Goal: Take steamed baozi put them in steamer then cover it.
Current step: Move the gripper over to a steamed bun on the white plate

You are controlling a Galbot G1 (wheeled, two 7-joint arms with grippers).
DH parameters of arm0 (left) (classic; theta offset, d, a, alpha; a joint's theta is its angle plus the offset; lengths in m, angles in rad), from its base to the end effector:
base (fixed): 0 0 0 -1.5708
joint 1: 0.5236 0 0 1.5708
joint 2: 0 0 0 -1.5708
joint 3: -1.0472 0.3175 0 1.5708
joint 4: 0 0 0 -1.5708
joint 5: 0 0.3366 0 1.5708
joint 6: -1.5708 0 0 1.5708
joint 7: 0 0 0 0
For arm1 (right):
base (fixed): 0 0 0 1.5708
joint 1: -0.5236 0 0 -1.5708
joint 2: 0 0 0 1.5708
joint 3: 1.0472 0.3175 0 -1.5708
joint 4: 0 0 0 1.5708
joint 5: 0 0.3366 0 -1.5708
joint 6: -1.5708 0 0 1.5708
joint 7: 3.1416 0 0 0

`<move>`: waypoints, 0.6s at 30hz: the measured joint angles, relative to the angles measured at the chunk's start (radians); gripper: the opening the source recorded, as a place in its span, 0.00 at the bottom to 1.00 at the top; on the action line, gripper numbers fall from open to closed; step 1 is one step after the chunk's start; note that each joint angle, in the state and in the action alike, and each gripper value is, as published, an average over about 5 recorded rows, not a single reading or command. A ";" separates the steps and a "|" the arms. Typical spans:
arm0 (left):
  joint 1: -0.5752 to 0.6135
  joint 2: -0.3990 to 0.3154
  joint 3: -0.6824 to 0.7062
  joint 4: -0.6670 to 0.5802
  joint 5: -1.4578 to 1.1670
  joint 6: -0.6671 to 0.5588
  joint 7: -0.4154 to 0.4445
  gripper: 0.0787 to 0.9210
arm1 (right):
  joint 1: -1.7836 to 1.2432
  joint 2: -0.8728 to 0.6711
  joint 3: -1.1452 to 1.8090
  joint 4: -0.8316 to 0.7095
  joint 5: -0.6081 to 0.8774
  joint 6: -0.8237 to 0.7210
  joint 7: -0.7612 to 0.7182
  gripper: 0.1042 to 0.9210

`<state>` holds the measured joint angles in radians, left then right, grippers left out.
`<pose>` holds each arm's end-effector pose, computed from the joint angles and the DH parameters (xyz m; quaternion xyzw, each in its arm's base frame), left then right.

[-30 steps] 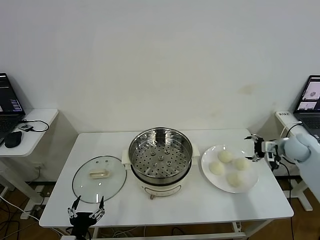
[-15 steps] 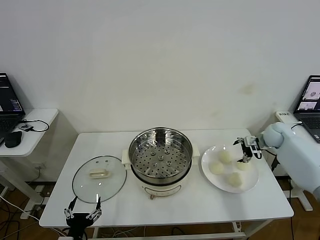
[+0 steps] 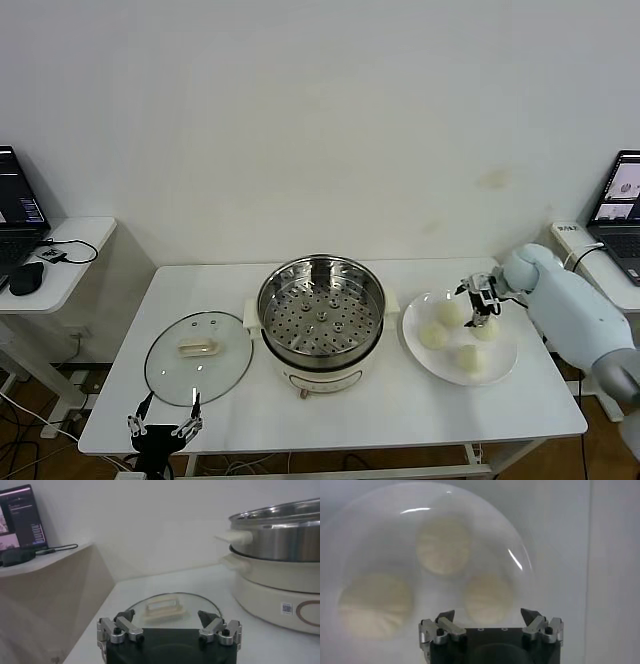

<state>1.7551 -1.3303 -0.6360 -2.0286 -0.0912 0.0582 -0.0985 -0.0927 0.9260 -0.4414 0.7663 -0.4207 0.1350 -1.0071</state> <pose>0.1266 0.0731 -0.3135 0.0370 -0.9848 -0.0932 0.1420 0.5362 -0.1832 -0.2169 0.4605 -0.5740 0.5834 0.3437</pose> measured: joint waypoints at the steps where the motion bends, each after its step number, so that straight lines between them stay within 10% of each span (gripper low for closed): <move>1: -0.001 0.000 0.001 0.001 0.000 0.000 0.000 0.88 | 0.001 0.006 -0.001 -0.006 -0.004 0.000 0.000 0.88; 18: -0.005 0.004 -0.003 0.003 -0.002 -0.003 0.000 0.88 | 0.005 0.074 0.004 -0.081 -0.061 -0.008 0.008 0.76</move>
<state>1.7496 -1.3267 -0.6385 -2.0258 -0.0936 0.0557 -0.0982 -0.0880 1.0000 -0.4374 0.6853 -0.4815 0.1269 -0.9990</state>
